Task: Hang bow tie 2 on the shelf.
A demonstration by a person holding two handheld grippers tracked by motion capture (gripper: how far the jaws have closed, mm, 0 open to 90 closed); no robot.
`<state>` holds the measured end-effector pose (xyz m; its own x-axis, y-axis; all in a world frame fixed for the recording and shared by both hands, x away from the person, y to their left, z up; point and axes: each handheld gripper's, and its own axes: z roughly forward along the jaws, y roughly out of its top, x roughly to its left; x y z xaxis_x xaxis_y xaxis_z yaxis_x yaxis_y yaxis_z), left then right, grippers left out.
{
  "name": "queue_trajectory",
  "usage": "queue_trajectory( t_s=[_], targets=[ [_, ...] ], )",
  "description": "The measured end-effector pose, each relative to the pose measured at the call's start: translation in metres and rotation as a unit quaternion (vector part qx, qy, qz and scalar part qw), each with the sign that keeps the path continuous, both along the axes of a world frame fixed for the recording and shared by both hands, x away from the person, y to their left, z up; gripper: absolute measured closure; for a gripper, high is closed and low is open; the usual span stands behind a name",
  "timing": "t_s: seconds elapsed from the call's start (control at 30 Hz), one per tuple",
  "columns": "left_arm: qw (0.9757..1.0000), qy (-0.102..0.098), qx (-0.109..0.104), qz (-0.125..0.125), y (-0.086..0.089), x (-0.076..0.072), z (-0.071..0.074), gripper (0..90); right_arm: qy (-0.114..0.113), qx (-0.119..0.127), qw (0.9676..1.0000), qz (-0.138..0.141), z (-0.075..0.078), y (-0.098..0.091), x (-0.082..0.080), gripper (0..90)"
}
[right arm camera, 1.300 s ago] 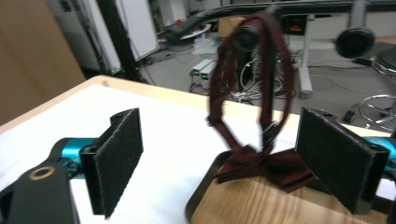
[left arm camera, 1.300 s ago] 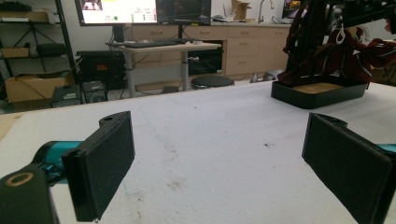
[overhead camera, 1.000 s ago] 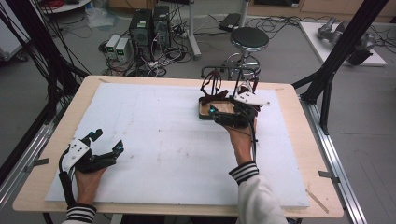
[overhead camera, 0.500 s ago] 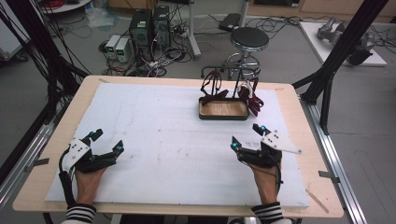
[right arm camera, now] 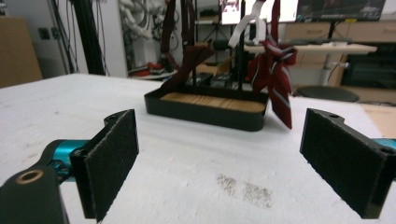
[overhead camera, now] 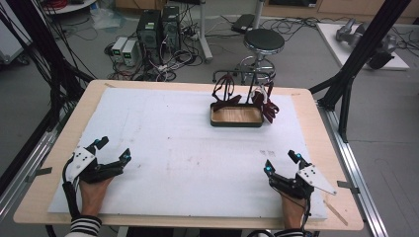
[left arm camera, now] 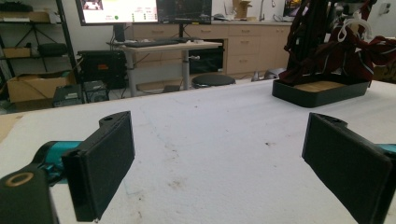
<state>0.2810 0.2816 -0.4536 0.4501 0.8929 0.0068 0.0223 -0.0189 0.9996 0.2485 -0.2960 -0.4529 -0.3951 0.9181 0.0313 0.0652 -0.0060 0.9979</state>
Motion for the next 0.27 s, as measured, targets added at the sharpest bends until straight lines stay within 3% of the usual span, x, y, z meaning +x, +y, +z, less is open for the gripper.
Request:
queue_trajectory(
  t_s=[0.03, 0.27],
  targets=[
    [1.0000, 0.001, 0.001, 0.001, -0.0002, 0.0001, 0.0000, 9.7, -0.006, -0.005, 1.0000, 0.006, -0.0001, -0.0001, 0.0012, 10.6],
    [1.0000, -0.003, 0.000, 0.004, -0.0006, -0.0005, -0.0002, 9.7, 0.009, -0.007, 0.9999, 0.008, -0.0001, -0.0001, 0.0041, 10.6]
  ],
)
